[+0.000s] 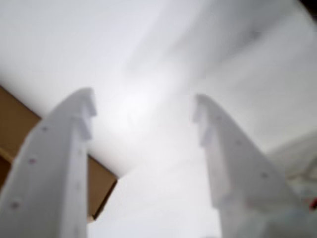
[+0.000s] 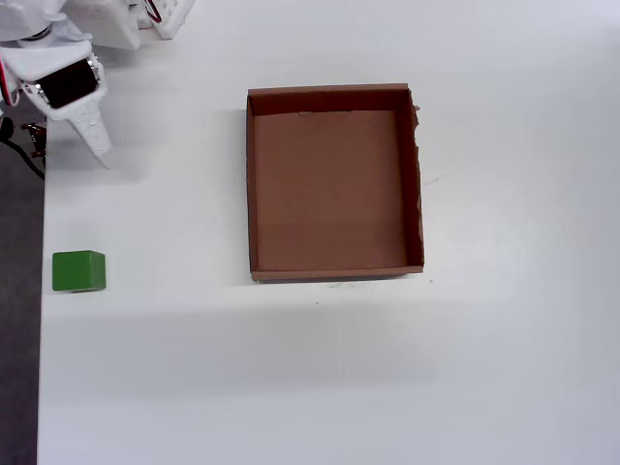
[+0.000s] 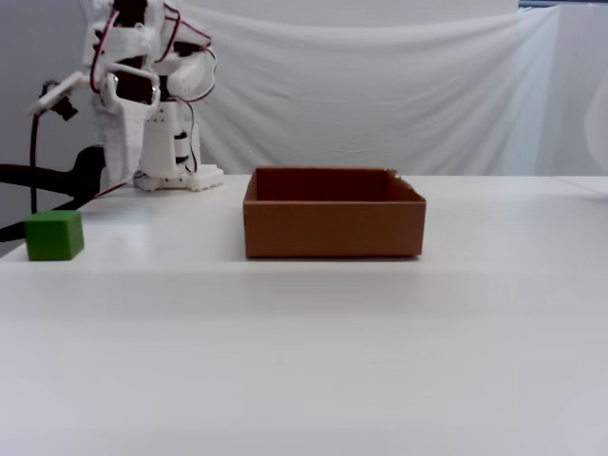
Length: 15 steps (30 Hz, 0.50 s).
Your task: Grasp a green cube and put it in a box.
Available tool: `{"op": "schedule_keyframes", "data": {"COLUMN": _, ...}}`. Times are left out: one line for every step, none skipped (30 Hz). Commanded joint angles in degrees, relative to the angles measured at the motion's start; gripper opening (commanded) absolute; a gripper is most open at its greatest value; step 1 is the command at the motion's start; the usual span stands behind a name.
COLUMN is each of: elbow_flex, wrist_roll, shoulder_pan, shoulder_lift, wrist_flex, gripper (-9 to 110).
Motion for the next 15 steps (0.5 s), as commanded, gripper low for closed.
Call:
{"op": "schedule_keyframes", "data": {"elbow_flex": -7.0, "wrist_roll": -2.0, "shoulder_pan": 0.5, "shoulder_lift": -6.2, "wrist_flex": -2.8, "gripper": 27}}
{"op": "schedule_keyframes", "data": {"elbow_flex": -8.3, "wrist_roll": -3.3, "shoulder_pan": 0.5, "shoulder_lift": -8.3, "wrist_flex": -4.1, "gripper": 27}}
{"op": "schedule_keyframes", "data": {"elbow_flex": -9.2, "wrist_roll": -4.0, "shoulder_pan": 0.5, "shoulder_lift": -10.5, "wrist_flex": -5.6, "gripper": 28}}
{"op": "schedule_keyframes", "data": {"elbow_flex": -10.2, "wrist_roll": -4.9, "shoulder_pan": 0.5, "shoulder_lift": -12.4, "wrist_flex": -7.2, "gripper": 28}}
{"op": "schedule_keyframes", "data": {"elbow_flex": -11.1, "wrist_roll": -6.4, "shoulder_pan": 0.5, "shoulder_lift": -14.3, "wrist_flex": -8.3, "gripper": 28}}
{"op": "schedule_keyframes", "data": {"elbow_flex": -11.9, "wrist_roll": -8.9, "shoulder_pan": 0.4, "shoulder_lift": -16.3, "wrist_flex": -9.0, "gripper": 28}}
{"op": "schedule_keyframes", "data": {"elbow_flex": -12.6, "wrist_roll": -12.2, "shoulder_pan": 0.4, "shoulder_lift": -18.3, "wrist_flex": -9.1, "gripper": 28}}
{"op": "schedule_keyframes", "data": {"elbow_flex": -13.3, "wrist_roll": -15.6, "shoulder_pan": 0.1, "shoulder_lift": -20.0, "wrist_flex": -8.9, "gripper": 28}}
{"op": "schedule_keyframes", "data": {"elbow_flex": -13.9, "wrist_roll": -18.5, "shoulder_pan": -0.1, "shoulder_lift": -21.9, "wrist_flex": -8.8, "gripper": 28}}
{"op": "schedule_keyframes", "data": {"elbow_flex": -14.5, "wrist_roll": -20.7, "shoulder_pan": -0.3, "shoulder_lift": -23.6, "wrist_flex": -9.4, "gripper": 28}}
{"op": "schedule_keyframes", "data": {"elbow_flex": -15.0, "wrist_roll": -22.2, "shoulder_pan": -0.4, "shoulder_lift": -25.2, "wrist_flex": -10.4, "gripper": 28}}
{"op": "schedule_keyframes", "data": {"elbow_flex": -15.5, "wrist_roll": -23.4, "shoulder_pan": -0.4, "shoulder_lift": -26.6, "wrist_flex": -11.7, "gripper": 28}}
{"op": "schedule_keyframes", "data": {"elbow_flex": -15.9, "wrist_roll": -24.3, "shoulder_pan": -0.5, "shoulder_lift": -27.9, "wrist_flex": -13.2, "gripper": 28}}
{"op": "schedule_keyframes", "data": {"elbow_flex": -16.5, "wrist_roll": -25.7, "shoulder_pan": -0.6, "shoulder_lift": -29.3, "wrist_flex": -14.7, "gripper": 28}}
{"op": "schedule_keyframes", "data": {"elbow_flex": -17.1, "wrist_roll": -27.7, "shoulder_pan": -0.6, "shoulder_lift": -30.5, "wrist_flex": -15.6, "gripper": 28}}
